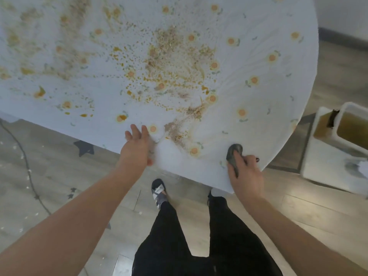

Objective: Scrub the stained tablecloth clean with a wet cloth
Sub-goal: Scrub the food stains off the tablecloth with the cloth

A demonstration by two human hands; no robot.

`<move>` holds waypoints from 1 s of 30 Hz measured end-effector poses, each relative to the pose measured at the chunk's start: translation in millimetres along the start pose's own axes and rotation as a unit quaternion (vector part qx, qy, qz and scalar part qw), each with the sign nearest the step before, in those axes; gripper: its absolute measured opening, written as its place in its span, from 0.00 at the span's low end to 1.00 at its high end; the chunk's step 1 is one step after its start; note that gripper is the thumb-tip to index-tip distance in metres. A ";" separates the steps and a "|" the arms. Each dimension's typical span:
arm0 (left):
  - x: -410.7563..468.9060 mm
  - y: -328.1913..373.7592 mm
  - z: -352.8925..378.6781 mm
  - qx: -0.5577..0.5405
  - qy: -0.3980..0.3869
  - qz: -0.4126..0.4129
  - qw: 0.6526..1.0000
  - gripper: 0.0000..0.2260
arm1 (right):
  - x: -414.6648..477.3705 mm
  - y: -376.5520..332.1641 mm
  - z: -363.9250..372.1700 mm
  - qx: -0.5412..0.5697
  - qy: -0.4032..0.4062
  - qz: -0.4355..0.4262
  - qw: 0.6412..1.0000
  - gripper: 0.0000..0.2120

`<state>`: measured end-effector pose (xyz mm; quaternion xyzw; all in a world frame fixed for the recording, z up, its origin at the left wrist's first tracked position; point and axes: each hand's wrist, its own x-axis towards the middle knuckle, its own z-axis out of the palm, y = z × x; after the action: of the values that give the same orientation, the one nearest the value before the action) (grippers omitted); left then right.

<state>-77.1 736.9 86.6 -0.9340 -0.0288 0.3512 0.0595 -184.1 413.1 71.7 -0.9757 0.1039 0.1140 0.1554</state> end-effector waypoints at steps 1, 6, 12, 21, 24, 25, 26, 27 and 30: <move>1.0 -1.6 -0.1 0.008 0.004 0.003 1.000 0.58 | -13.8 -24.0 14.0 0.014 0.008 -0.003 1.000 0.21; -0.5 -7.0 2.7 0.020 0.017 0.024 0.999 0.59 | 3.3 -144.4 48.4 0.085 0.026 0.032 0.996 0.22; 1.2 -30.2 -6.9 0.070 0.073 0.102 0.990 0.41 | 63.1 -105.4 19.1 -0.034 0.026 -0.006 0.999 0.18; 52.9 -96.0 -39.1 0.094 0.084 0.161 0.979 0.48 | -25.9 -144.6 38.8 0.079 -0.057 0.131 0.987 0.39; 63.2 -95.8 -38.8 0.128 0.075 0.149 0.978 0.51 | -6.9 -187.3 43.3 0.097 -0.091 0.058 0.989 0.41; 63.8 -94.0 -37.3 0.130 0.071 0.146 0.978 0.51 | 7.2 -186.6 41.8 0.104 -0.091 0.050 0.989 0.40; 64.0 -93.1 -36.8 0.128 0.071 0.145 0.979 0.52 | 22.3 -180.5 38.4 0.107 -0.083 0.051 0.989 0.39; 63.6 -93.3 -37.2 0.127 0.069 0.145 0.979 0.52 | 38.5 -168.8 33.4 0.107 -0.070 0.063 0.990 0.38; 62.6 -91.1 -37.9 0.134 0.055 0.141 0.979 0.53 | 70.0 -111.1 7.3 0.159 0.004 0.175 0.972 0.35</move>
<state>-6.2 829.7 86.1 -0.9303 0.1537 0.3046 0.1350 -92.3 507.1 78.2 -0.9056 0.2907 0.1177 0.2856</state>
